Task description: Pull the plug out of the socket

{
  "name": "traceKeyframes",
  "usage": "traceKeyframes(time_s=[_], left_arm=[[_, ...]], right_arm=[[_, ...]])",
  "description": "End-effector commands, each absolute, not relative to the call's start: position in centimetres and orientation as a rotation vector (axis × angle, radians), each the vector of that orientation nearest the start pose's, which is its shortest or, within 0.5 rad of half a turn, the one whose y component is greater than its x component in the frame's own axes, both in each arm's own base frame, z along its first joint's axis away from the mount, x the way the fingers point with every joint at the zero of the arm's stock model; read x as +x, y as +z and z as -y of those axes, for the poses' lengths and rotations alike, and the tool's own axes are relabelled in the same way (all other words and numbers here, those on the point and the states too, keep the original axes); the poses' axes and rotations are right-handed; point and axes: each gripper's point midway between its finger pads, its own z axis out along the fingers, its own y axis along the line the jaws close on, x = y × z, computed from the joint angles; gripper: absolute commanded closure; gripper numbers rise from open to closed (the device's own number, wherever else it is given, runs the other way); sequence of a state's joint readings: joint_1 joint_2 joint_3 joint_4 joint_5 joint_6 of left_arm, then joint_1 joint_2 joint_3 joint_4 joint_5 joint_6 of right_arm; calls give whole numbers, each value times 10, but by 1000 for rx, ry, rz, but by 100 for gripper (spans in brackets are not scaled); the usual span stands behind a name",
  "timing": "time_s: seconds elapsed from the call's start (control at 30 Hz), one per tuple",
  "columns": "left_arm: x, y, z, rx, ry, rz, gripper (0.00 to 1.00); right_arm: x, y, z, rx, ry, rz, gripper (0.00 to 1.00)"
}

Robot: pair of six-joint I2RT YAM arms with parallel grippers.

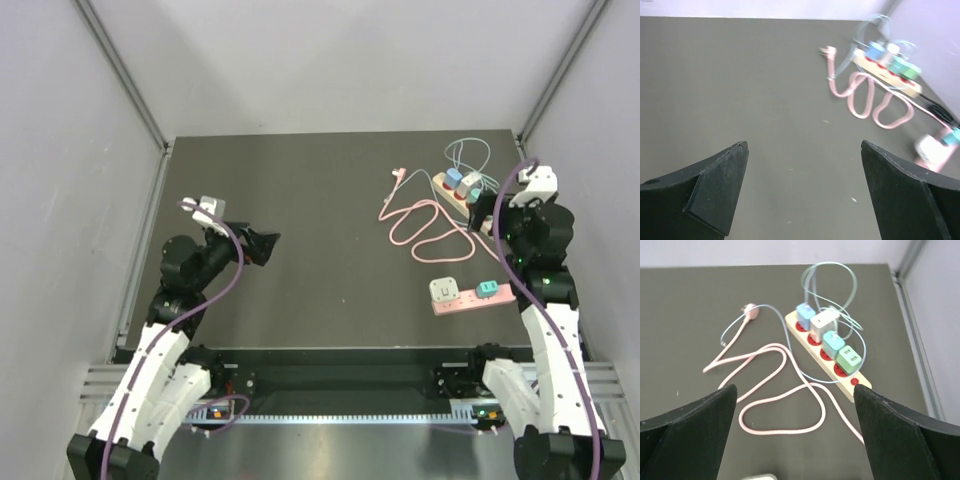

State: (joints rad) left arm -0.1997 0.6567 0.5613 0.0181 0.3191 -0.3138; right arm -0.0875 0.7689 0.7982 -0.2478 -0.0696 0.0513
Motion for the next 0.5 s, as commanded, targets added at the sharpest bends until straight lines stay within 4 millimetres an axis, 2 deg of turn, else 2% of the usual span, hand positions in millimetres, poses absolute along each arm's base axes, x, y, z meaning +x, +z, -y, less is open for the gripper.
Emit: traceKeyframes(time_s=[0.0,0.07,0.1,0.13,0.2,0.27,0.3,0.33,0.37,0.4,0.43,0.47], left_arm=[[257,273,166,344,-853,-1600,1],[258,262,181,371,-928,-1661,1],[254,263,193,407,-974,-1670,1],[254,252,204,427,-1029,-1722,1],[245,249,228,491,-1106,-1752,1],[246,238,248,517,-1146,-1810,1],[235,234,266,565,-1175,-1823,1],[240,220,276,566,-1155,-1872,1],[240,222,287,586,-1154,-1871,1],[229,217,305,640,-1177,-1884,1],[231,199,317,655,-1167,-1938,1],[233,203,330,676,-1174,-1933,1]], right_arm=[[296,274,-20,-281,84,-1738,0],[286,270,-37,-463,112,-1702,0],[280,260,-41,-569,99,-1699,0],[276,257,-49,-629,125,-1688,0],[270,247,-48,-672,112,-1701,0],[266,237,-50,-717,123,-1714,0],[262,229,-53,-751,148,-1726,0],[259,226,-54,-768,166,-1729,0],[255,219,-56,-777,201,-1751,0],[253,222,-58,-775,229,-1745,0],[252,223,-58,-770,242,-1750,0],[251,221,-57,-768,262,-1768,0]])
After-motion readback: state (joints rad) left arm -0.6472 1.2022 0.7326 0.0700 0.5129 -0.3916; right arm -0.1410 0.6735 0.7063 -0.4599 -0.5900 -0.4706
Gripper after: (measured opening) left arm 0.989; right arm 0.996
